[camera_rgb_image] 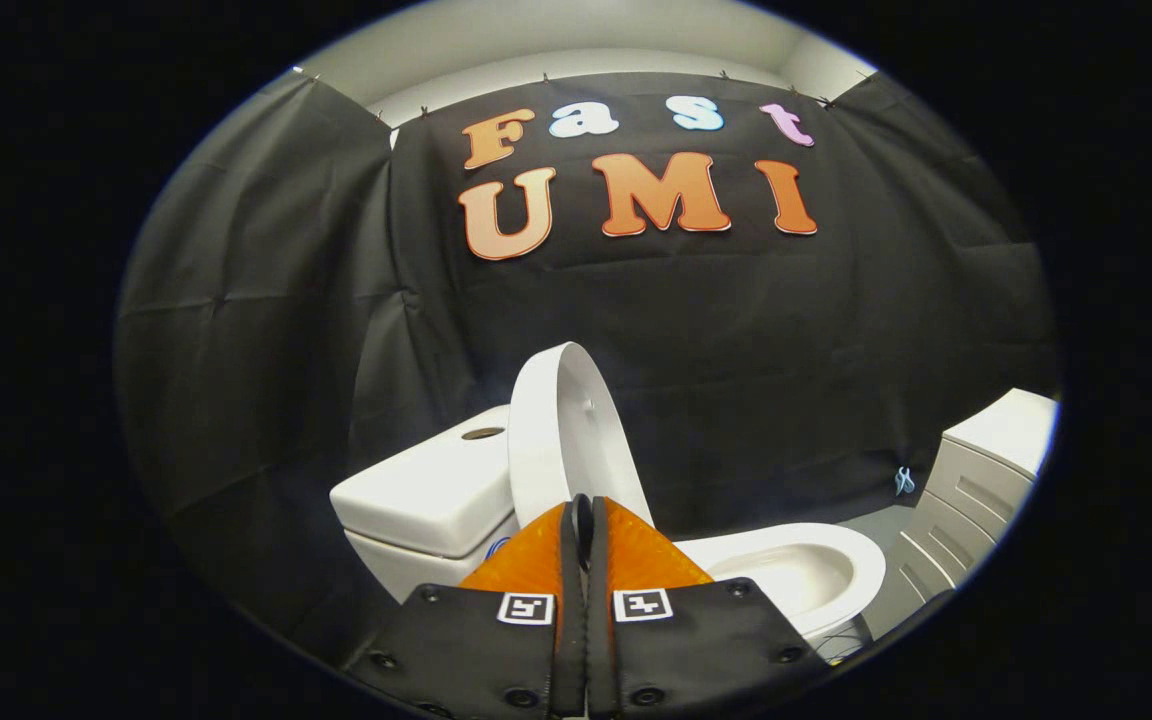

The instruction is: Pull open the drawer, take out the items inside it, and place them on the countertop above the cabinet.

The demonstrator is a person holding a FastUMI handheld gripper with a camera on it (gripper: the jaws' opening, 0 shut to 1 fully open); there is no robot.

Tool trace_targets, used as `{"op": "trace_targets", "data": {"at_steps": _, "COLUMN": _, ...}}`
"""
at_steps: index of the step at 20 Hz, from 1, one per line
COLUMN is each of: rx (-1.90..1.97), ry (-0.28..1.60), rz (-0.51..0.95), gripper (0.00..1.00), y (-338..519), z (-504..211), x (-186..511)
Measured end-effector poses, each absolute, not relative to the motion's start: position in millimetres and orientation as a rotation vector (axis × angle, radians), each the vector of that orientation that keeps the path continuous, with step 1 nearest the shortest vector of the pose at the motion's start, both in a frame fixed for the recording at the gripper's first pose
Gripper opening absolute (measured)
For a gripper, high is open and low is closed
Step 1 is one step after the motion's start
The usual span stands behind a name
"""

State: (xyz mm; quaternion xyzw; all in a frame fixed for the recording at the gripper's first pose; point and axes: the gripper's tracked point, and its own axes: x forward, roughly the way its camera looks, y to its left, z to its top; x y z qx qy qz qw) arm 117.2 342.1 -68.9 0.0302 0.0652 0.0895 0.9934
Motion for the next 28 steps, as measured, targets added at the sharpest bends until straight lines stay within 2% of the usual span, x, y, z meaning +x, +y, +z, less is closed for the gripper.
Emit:
{"op": "trace_targets", "data": {"at_steps": 5, "rx": 0.051, "ry": 0.129, "rz": 0.178, "gripper": 0.08, "y": 344, "z": -69, "x": 118}}
{"op": "trace_targets", "data": {"at_steps": 16, "rx": 0.06, "ry": 0.149, "rz": 0.197, "gripper": 0.21, "y": 348, "z": -74, "x": 115}}
{"op": "trace_targets", "data": {"at_steps": 23, "rx": 0.035, "ry": 0.117, "rz": 0.191, "gripper": 0.23, "y": 348, "z": -67, "x": 113}}
{"op": "trace_targets", "data": {"at_steps": 28, "rx": 0.014, "ry": 0.084, "rz": 0.201, "gripper": 0.66, "y": 350, "z": -56, "x": 110}}
